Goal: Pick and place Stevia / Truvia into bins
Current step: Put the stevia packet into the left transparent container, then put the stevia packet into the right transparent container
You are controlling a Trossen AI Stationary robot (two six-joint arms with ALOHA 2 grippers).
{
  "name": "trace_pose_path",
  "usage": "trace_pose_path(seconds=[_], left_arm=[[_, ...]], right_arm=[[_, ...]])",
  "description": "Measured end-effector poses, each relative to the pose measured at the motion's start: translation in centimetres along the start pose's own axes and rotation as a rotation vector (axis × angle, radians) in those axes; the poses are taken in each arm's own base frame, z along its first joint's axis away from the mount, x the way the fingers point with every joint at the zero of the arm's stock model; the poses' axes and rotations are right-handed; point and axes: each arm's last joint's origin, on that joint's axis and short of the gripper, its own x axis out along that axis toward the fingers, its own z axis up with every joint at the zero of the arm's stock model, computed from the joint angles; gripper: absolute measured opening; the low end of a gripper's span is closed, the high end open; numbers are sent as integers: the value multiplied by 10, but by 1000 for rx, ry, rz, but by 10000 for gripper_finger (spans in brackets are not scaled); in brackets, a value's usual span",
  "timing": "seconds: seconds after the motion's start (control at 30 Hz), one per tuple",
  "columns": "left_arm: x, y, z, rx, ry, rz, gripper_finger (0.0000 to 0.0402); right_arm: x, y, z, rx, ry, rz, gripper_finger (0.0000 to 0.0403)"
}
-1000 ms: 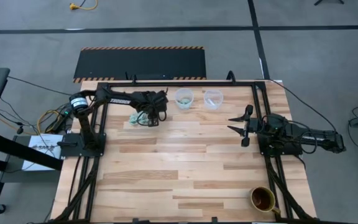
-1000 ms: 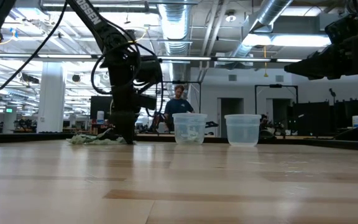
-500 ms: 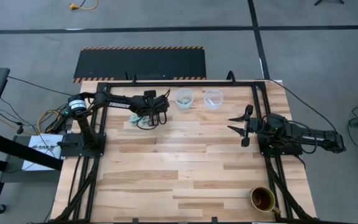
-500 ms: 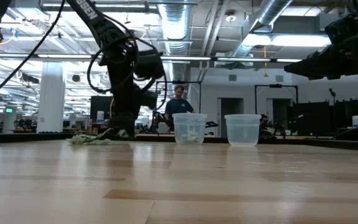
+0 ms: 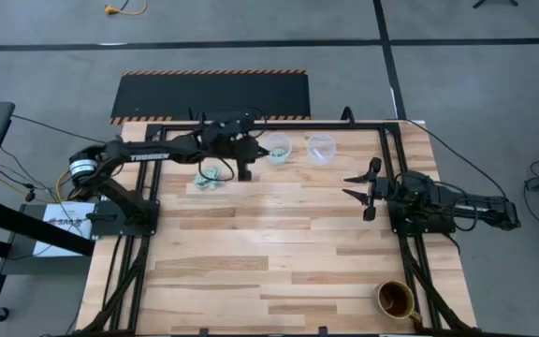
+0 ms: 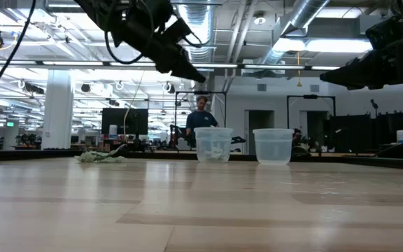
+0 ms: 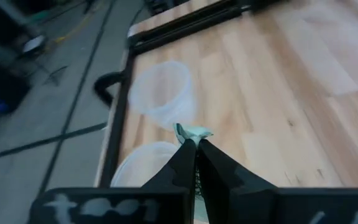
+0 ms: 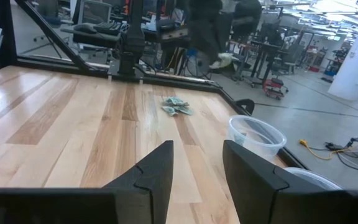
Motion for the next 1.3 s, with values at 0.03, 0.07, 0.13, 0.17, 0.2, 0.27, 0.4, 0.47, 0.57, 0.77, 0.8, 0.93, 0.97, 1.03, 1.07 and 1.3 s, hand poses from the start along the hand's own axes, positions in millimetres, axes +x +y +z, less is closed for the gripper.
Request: trace_pose_path(seconds=[0.03,0.07,0.13,0.17,0.2,0.27,0.4,0.47,0.57,0.77,0.8,0.93,0.97,1.03,1.07,1.3], left_arm=[[0,3,-3,3,-10,-19,0],[1,6,-6,-1,-12,-23,0],[6,12,-10,-15,-27,7,0],[7,15,-14,-28,-20,12,0],[11,17,-16,-31,-30,26,0],[17,21,-21,-34,-42,46,0],[29,25,-29,-35,-53,67,0],[33,24,-32,-38,-56,63,0],[38,23,-34,-34,-73,64,8],[40,24,-34,-30,-83,71,55],[41,24,-34,-31,-84,71,64],[40,25,-33,-41,-92,91,92],[40,25,-33,-42,-90,92,96],[40,25,-32,-44,-82,105,103],[39,24,-31,-51,-64,130,105],[-6,14,-11,-36,279,414,108]], right_arm=[[0,0,0,2,0,1,134],[0,0,0,3,1,1,134],[0,0,0,7,1,2,134],[0,0,0,7,1,2,134],[0,0,0,7,1,2,134],[0,0,0,7,1,1,134],[0,0,0,11,1,1,134],[0,0,0,18,1,-1,134],[0,0,0,17,1,-2,134],[0,0,0,18,2,1,134],[0,0,0,18,2,1,134],[0,0,0,18,2,1,134],[0,0,0,18,3,1,134],[0,0,0,18,3,2,134],[0,0,0,18,2,2,134],[0,0,0,36,2,2,134]])
